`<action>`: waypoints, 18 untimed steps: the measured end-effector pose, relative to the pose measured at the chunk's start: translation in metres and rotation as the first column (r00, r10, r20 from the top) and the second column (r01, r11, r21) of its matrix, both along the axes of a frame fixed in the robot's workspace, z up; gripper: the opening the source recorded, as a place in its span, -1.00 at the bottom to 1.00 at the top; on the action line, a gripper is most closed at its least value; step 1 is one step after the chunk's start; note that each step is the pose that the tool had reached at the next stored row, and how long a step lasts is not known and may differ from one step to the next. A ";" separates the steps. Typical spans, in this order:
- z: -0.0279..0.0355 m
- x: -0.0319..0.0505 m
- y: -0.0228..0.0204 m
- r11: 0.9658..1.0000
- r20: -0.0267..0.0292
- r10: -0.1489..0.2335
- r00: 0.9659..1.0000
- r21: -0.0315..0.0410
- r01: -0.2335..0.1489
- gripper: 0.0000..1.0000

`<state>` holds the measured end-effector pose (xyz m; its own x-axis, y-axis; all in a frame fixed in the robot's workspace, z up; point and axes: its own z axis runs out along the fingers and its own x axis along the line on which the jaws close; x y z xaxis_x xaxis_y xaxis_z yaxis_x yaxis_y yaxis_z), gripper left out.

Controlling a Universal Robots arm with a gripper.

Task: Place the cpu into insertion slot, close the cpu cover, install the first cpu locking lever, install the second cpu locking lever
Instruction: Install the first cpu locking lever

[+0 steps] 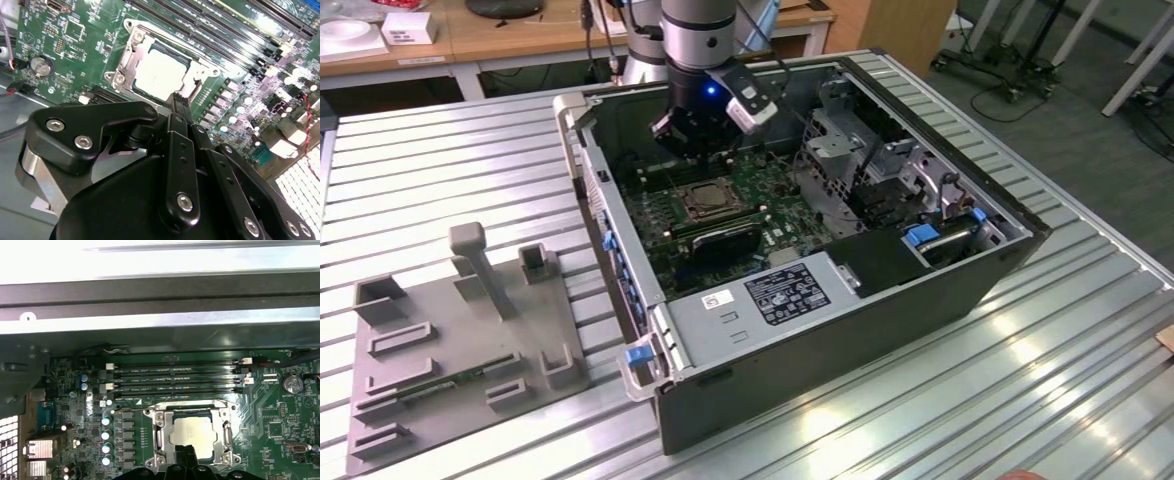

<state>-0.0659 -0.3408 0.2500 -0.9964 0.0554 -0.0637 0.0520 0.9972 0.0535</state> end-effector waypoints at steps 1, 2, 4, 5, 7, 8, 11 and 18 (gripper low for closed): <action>0.0000 -0.0015 -0.0001 1.000 0.000 0.000 1.000 0.000 0.000 -0.79; -0.0001 -0.0028 -0.0002 1.000 0.001 0.000 1.000 0.000 0.000 -0.79; -0.0003 -0.0053 -0.0006 1.000 0.001 0.000 1.000 0.000 0.000 -0.79; -0.0003 -0.0065 -0.0007 1.000 0.001 0.000 1.000 0.000 0.000 -0.79; -0.0005 -0.0086 -0.0012 1.000 0.001 0.000 1.000 0.000 0.000 -0.79; -0.0006 -0.0099 -0.0015 1.000 0.001 0.000 1.000 0.000 0.000 -0.79; -0.0008 -0.0123 -0.0018 1.000 0.001 0.000 1.000 0.000 0.000 -0.79; -0.0002 -0.0124 -0.0022 0.999 0.001 0.000 1.000 0.037 0.000 -0.79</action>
